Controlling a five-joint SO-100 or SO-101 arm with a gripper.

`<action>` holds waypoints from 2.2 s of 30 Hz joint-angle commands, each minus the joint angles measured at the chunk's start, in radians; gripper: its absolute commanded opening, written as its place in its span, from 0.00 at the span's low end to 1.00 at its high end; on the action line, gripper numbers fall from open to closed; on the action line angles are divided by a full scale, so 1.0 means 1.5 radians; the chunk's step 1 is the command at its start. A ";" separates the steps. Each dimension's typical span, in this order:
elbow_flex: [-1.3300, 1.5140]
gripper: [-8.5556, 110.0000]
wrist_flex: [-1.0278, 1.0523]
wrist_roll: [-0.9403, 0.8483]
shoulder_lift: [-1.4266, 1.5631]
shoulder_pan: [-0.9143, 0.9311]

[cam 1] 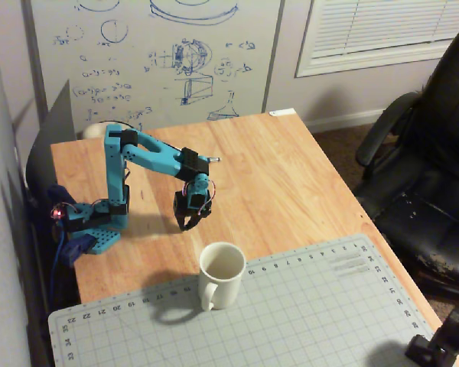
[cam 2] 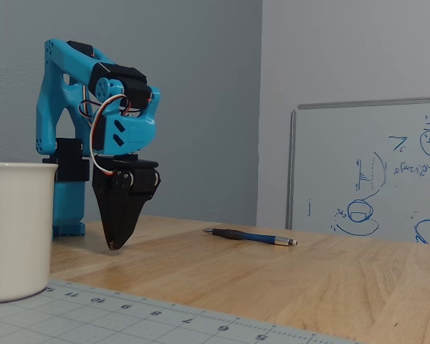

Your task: Touch the pen.

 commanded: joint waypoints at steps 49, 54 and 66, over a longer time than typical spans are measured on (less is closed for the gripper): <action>0.451 0.08 -0.201 0.162 0.934 -0.422; 0.338 0.08 -0.304 0.161 0.724 -0.443; 0.028 0.08 -0.377 0.152 0.290 -0.440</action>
